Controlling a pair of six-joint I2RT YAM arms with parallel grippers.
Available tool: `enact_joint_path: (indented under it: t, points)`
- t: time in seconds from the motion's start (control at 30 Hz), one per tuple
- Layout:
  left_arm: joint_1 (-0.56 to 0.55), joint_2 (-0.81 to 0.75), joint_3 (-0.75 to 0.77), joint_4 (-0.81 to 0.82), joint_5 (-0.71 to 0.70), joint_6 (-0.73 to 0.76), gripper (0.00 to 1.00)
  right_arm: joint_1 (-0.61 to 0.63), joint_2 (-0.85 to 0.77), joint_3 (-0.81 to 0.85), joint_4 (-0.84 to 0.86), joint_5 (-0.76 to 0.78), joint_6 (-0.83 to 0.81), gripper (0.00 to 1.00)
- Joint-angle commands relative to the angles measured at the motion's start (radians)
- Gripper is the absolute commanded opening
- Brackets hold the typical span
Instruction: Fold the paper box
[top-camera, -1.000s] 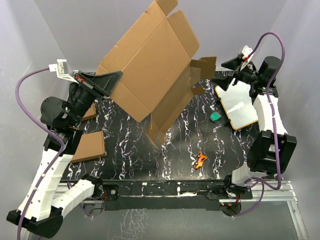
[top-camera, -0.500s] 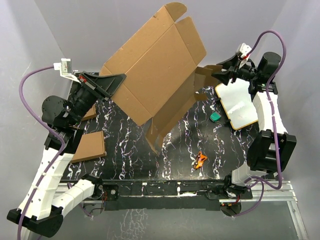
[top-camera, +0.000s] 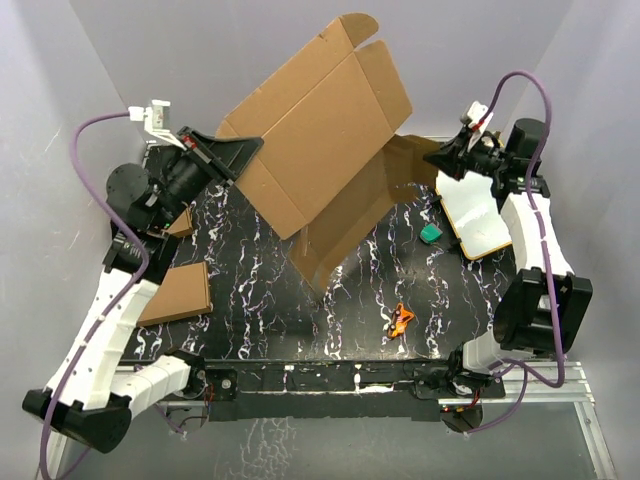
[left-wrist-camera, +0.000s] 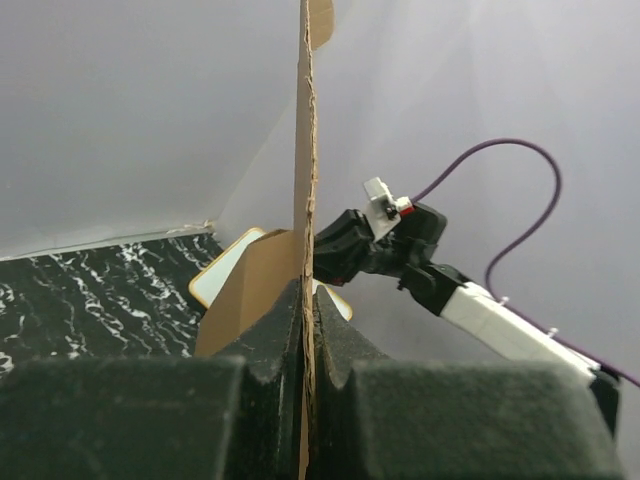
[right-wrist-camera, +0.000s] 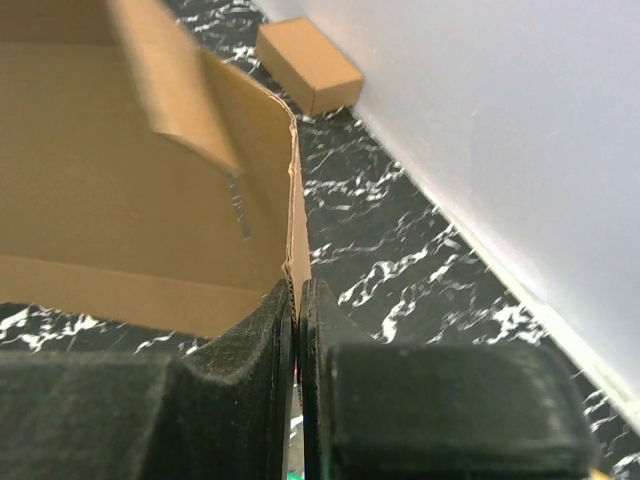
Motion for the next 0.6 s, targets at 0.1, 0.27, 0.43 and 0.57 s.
enact_joint_path:
  t: [0.1,0.27,0.43,0.57]
  points:
    - [0.030,0.134,0.050,0.038,0.137,0.102,0.00,0.073,-0.132,-0.219,0.096,0.161,-0.005,0.08]
    - [0.079,0.160,-0.046,0.048,0.254,0.081,0.00,0.075,-0.139,-0.344,0.160,0.201,0.020,0.08]
    - [0.141,0.143,-0.184,0.131,0.311,0.015,0.00,0.075,-0.138,-0.416,0.169,0.210,0.004,0.08]
    - [0.179,0.146,-0.254,0.212,0.365,-0.065,0.00,0.075,-0.140,-0.463,0.168,0.220,-0.014,0.08]
